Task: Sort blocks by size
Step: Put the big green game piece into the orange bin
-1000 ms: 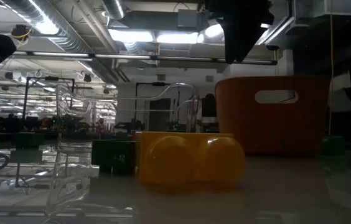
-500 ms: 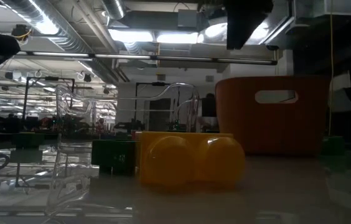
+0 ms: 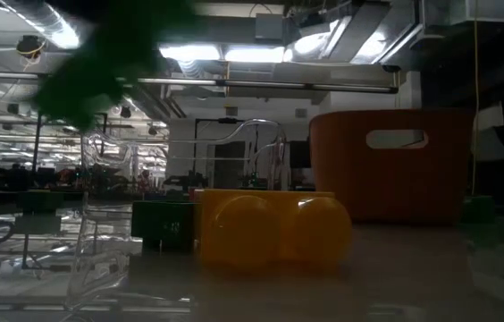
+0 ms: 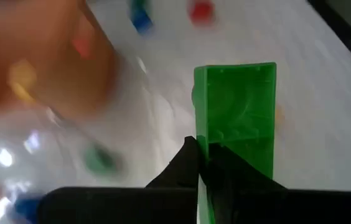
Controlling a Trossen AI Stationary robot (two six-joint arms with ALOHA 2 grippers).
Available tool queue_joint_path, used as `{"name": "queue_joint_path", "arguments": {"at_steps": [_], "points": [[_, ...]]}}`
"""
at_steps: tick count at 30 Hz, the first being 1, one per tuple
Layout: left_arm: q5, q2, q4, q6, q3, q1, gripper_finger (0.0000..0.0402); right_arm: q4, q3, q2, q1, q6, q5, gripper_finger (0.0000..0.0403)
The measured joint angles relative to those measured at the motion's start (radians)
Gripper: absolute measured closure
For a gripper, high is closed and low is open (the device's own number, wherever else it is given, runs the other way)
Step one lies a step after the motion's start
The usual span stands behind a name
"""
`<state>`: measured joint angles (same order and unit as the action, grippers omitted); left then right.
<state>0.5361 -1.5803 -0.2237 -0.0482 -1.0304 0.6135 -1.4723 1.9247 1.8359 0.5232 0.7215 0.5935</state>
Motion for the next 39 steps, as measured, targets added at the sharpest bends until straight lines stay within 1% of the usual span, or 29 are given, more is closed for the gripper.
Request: {"name": "queue_joint_path", "arguments": {"at_steps": [2,4,7,9,13,17,19,22,26,31,34,36,39], "points": [[-0.003,0.000,0.111,0.121,-0.001,-0.060,0.0399,-0.007,0.000,0.000,0.040,0.031,0.007,0.0172],[-0.030,0.000,0.224,0.227,-0.001,-0.119,0.0399,-0.017,0.000,0.000,0.078,0.057,0.009,0.0172],[-0.114,0.000,0.390,0.352,-0.002,-0.217,0.0397,-0.020,0.000,0.000,0.131,0.099,0.011,0.0172],[-0.185,0.000,0.467,0.395,-0.002,-0.285,0.0394,-0.021,0.000,0.000,0.165,0.129,0.028,0.0172],[-0.333,-0.016,0.617,0.389,-0.002,-0.415,0.0396,-0.019,0.000,0.001,0.229,0.166,0.058,0.0172],[-0.466,-0.085,0.793,0.372,-0.002,-0.520,0.0394,0.008,-0.016,0.000,0.269,0.196,0.095,0.0172],[-0.499,-0.128,0.879,0.370,-0.002,-0.557,0.0388,0.028,-0.029,0.001,0.280,0.197,0.103,0.0172],[-0.507,-0.189,0.969,0.360,-0.002,-0.600,0.0375,0.050,-0.049,0.001,0.284,0.198,0.103,0.0172],[-0.507,-0.256,0.985,0.284,-0.021,-0.639,0.0351,0.065,-0.067,0.002,0.282,0.198,0.084,0.0172],[-0.507,-0.307,0.978,0.219,-0.059,-0.657,0.0301,0.065,-0.083,0.002,0.282,0.195,0.087,0.0172],[-0.507,-0.309,0.904,0.213,-0.085,-0.657,0.0271,0.065,-0.089,0.002,0.282,0.195,0.086,0.0172],[-0.508,-0.308,0.833,0.178,-0.105,-0.656,0.0257,0.067,-0.089,0.002,0.282,0.195,0.090,0.0172],[-0.508,-0.308,0.726,0.128,-0.132,-0.655,0.0247,0.066,-0.089,0.002,0.281,0.194,0.148,0.0172]]}}
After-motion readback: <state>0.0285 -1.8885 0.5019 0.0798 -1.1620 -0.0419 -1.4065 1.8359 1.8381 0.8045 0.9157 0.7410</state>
